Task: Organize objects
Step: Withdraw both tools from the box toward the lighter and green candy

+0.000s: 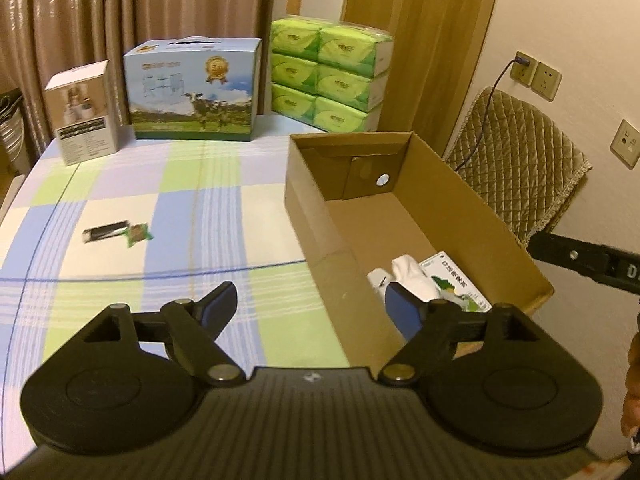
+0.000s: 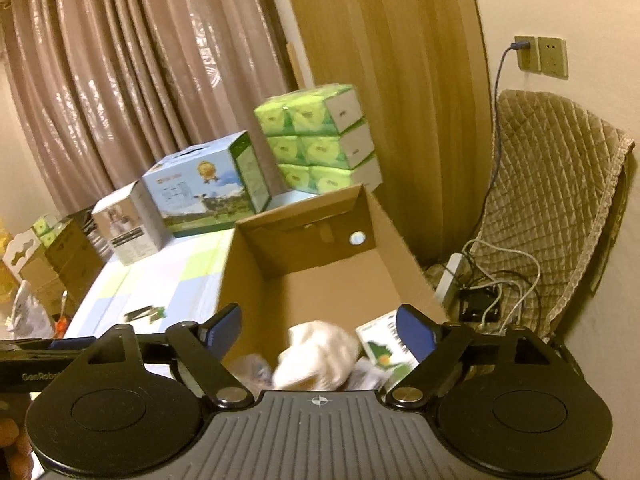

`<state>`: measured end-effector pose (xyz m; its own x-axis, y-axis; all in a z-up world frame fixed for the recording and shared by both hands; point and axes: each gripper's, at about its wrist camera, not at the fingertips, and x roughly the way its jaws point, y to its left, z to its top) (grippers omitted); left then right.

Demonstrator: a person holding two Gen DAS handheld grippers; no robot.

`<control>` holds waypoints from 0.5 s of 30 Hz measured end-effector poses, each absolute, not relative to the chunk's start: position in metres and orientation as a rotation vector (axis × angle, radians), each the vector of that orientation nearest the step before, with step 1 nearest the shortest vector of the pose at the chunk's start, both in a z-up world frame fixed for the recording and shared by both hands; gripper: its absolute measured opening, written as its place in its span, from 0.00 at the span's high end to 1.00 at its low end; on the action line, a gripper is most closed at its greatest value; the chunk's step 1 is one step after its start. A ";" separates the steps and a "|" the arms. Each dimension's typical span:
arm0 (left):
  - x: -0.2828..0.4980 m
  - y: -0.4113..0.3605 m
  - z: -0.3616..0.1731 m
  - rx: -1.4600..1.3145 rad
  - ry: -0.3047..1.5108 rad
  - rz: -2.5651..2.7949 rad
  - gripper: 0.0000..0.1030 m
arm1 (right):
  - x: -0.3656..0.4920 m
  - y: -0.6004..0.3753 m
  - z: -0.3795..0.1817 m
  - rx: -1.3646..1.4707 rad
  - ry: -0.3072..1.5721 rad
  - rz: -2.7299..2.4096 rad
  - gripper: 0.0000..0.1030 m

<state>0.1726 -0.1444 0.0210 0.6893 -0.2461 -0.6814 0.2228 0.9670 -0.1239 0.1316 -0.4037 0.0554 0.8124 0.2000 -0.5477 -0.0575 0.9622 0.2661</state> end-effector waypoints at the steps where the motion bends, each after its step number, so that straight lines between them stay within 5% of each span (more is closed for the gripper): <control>1: 0.167 -0.141 0.022 -0.032 0.765 -0.259 0.22 | 0.126 -0.399 0.057 0.245 0.607 0.146 0.17; 9: 0.123 -0.098 0.033 -0.021 0.746 -0.211 0.09 | 0.089 -0.358 0.074 0.222 0.593 0.200 0.02; 15: 0.099 -0.063 0.038 -0.015 0.743 -0.159 0.02 | 0.071 -0.329 0.079 0.201 0.598 0.241 0.02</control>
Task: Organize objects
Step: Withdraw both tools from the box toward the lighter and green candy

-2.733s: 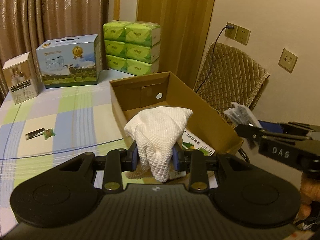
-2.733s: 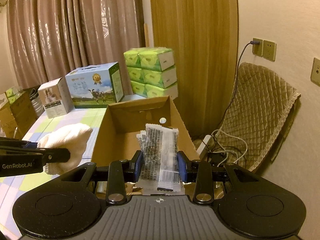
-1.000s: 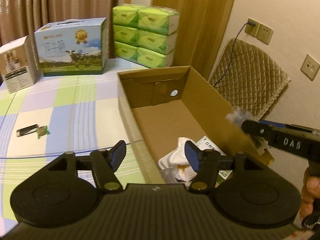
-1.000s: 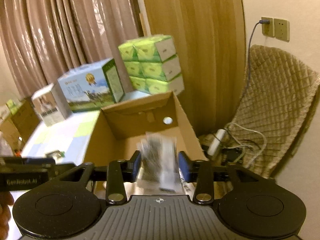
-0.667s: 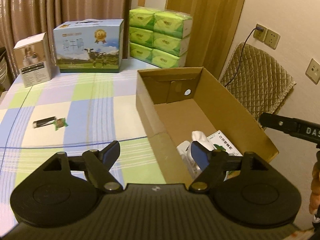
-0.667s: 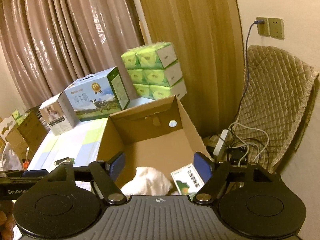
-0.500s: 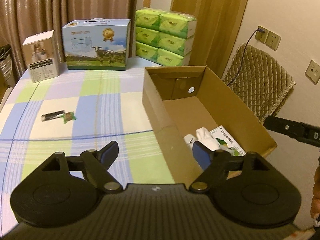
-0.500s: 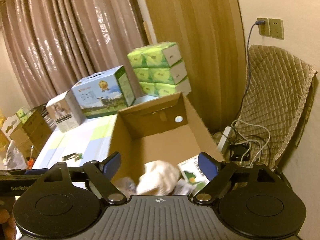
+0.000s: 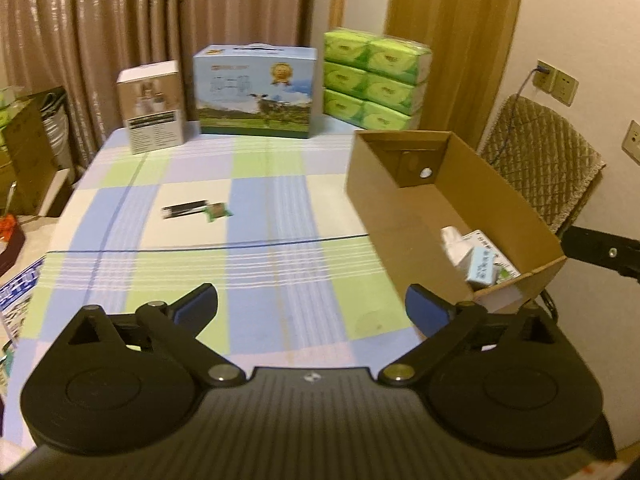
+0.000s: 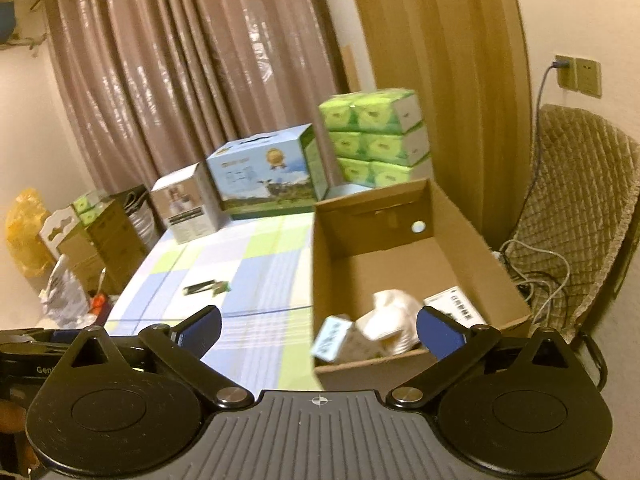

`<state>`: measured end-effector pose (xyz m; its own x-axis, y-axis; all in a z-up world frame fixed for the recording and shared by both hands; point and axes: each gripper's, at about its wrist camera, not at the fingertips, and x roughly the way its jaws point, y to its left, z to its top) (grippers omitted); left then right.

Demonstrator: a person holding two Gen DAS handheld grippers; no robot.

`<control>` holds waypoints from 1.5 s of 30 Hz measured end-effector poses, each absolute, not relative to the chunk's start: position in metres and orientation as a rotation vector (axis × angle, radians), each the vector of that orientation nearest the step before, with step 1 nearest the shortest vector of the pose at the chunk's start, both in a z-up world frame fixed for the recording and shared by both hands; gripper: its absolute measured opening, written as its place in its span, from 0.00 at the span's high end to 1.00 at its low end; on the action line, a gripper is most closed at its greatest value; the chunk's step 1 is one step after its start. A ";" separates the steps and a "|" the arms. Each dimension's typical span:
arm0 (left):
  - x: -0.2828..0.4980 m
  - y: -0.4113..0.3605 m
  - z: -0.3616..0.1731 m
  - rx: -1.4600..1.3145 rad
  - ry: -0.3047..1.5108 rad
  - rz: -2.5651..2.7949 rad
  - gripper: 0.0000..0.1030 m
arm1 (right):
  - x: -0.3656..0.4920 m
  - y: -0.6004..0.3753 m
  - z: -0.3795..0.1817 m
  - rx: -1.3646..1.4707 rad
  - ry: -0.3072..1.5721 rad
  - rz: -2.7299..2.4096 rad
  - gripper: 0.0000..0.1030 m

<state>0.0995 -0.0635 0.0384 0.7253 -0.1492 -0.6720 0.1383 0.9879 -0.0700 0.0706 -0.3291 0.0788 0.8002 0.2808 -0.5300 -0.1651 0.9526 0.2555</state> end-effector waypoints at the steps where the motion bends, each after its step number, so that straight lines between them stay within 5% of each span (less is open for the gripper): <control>1: 0.096 -0.058 0.039 -0.013 0.740 -0.145 0.02 | 0.069 -0.324 0.079 0.196 0.600 0.249 0.02; 45: 0.116 0.074 0.016 -0.120 0.738 0.056 0.01 | 0.108 -0.202 0.052 0.009 0.632 0.430 0.02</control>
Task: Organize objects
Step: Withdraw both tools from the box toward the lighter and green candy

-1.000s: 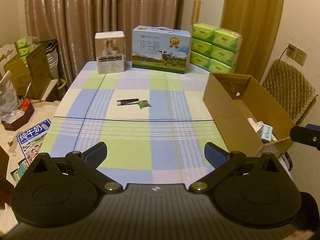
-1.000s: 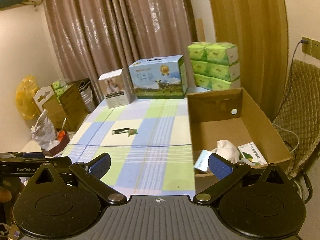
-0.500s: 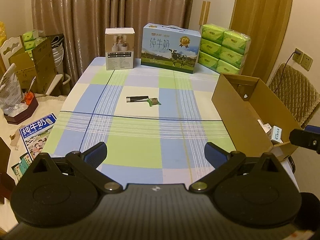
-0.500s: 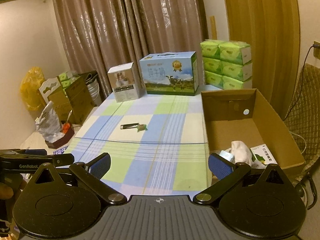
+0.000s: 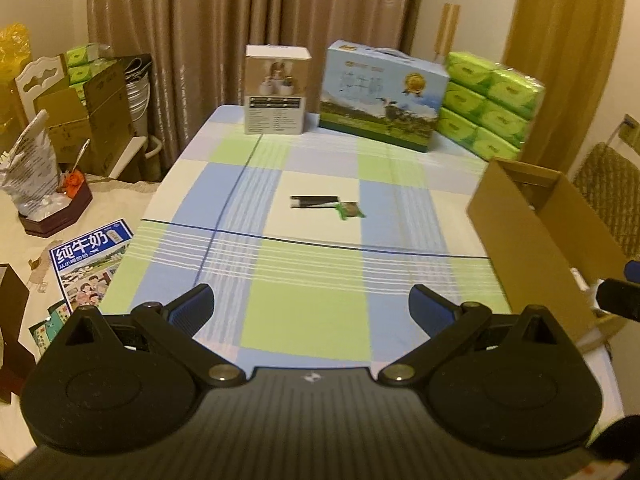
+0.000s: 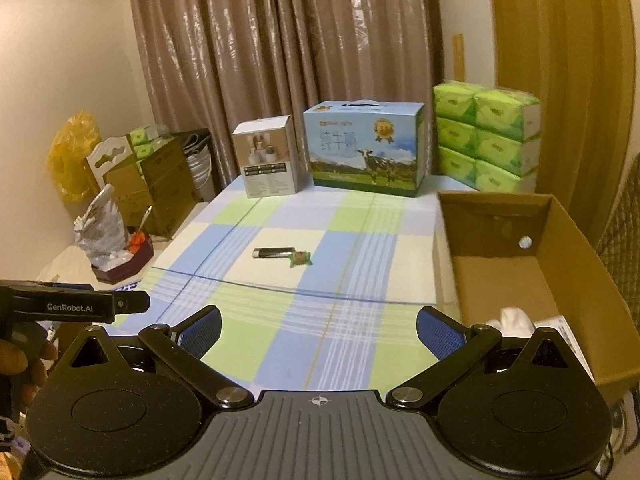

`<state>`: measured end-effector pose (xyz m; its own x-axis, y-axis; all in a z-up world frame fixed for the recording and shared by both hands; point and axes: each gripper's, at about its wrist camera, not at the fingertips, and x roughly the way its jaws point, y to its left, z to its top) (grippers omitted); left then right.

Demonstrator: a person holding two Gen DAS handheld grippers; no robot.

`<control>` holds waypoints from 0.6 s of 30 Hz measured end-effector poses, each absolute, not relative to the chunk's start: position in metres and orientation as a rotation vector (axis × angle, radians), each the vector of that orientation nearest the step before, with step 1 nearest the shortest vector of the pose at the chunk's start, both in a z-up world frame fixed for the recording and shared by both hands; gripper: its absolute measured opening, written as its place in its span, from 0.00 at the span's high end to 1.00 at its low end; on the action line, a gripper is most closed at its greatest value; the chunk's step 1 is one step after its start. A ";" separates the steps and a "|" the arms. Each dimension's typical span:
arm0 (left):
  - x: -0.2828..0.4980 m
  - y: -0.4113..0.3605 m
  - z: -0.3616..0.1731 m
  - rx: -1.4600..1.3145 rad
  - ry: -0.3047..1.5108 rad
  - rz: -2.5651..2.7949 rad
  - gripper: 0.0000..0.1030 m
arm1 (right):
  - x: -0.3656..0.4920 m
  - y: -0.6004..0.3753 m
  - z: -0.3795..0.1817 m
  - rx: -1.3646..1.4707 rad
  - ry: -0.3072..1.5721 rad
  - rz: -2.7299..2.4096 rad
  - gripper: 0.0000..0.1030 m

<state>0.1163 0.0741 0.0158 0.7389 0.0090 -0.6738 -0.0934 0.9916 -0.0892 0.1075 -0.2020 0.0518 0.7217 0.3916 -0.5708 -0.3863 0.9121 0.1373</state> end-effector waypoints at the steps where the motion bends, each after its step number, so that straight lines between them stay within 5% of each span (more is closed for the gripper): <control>1: 0.122 0.078 0.013 -0.117 0.735 0.062 0.01 | 0.113 -0.198 0.049 0.003 0.632 0.432 0.02; 15: 0.227 0.117 -0.052 -0.061 0.720 0.122 0.01 | 0.226 -0.138 -0.032 -0.024 0.662 0.459 0.03; 18: 0.250 0.121 -0.070 -0.064 0.728 0.130 0.01 | 0.253 -0.128 -0.051 -0.024 0.675 0.473 0.12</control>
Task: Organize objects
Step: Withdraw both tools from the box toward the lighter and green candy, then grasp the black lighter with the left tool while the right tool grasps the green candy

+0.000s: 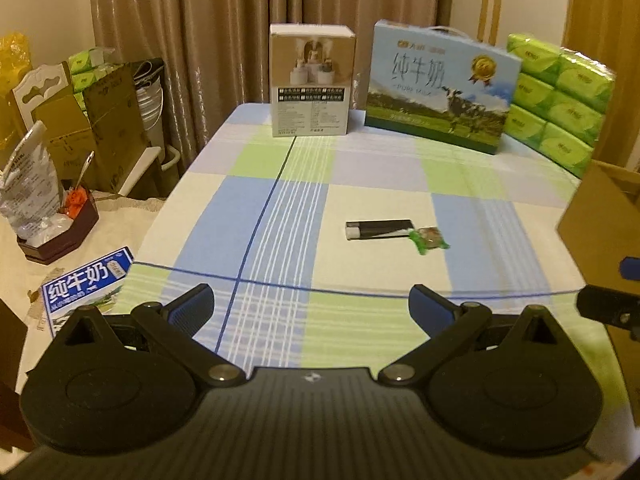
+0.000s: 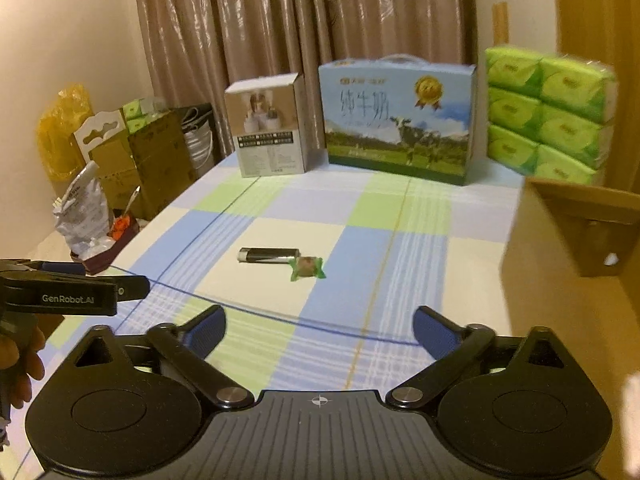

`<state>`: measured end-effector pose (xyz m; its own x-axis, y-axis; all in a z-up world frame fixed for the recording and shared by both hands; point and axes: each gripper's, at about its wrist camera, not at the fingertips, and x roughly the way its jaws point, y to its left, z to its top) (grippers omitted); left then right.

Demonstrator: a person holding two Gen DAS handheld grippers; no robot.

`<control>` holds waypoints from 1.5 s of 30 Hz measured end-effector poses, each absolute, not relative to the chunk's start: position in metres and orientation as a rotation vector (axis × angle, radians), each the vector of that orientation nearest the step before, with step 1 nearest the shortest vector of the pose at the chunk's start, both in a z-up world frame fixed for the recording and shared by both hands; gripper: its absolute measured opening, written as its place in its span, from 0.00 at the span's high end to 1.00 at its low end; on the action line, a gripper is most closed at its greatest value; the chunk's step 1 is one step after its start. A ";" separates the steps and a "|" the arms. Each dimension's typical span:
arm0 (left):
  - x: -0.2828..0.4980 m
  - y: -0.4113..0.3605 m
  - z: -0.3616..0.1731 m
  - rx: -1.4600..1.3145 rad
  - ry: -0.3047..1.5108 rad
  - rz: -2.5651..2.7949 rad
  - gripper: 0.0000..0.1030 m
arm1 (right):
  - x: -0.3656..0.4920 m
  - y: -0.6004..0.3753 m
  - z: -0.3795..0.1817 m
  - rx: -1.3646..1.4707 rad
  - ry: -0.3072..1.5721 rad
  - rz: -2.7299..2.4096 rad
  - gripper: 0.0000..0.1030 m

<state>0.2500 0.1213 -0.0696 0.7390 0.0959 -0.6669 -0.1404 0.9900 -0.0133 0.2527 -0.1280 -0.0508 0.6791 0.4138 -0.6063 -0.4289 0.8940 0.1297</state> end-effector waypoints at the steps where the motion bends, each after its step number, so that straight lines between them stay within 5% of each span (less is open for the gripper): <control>1: 0.257 0.123 -0.075 -0.069 0.731 0.134 0.01 | 0.260 -0.125 -0.056 -0.023 0.679 0.479 0.13; 14: 0.329 0.140 -0.120 -0.095 0.734 0.154 0.01 | 0.342 -0.078 -0.124 -0.060 0.680 0.490 0.36; 28: 0.349 0.150 -0.135 -0.104 0.750 0.147 0.01 | 0.373 -0.044 -0.154 -0.096 0.660 0.483 0.48; 35: 0.356 0.147 -0.136 -0.100 0.746 0.129 0.01 | 0.376 -0.045 -0.155 -0.127 0.648 0.471 0.78; 45: 0.383 0.115 -0.139 -0.118 0.736 0.020 0.01 | 0.375 -0.088 -0.139 -0.133 0.657 0.376 0.79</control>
<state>0.3832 0.1152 -0.1390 0.7410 -0.0231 -0.6711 -0.0597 0.9932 -0.1002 0.3745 -0.0875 -0.1386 0.7274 0.2983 -0.6180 -0.3815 0.9244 -0.0030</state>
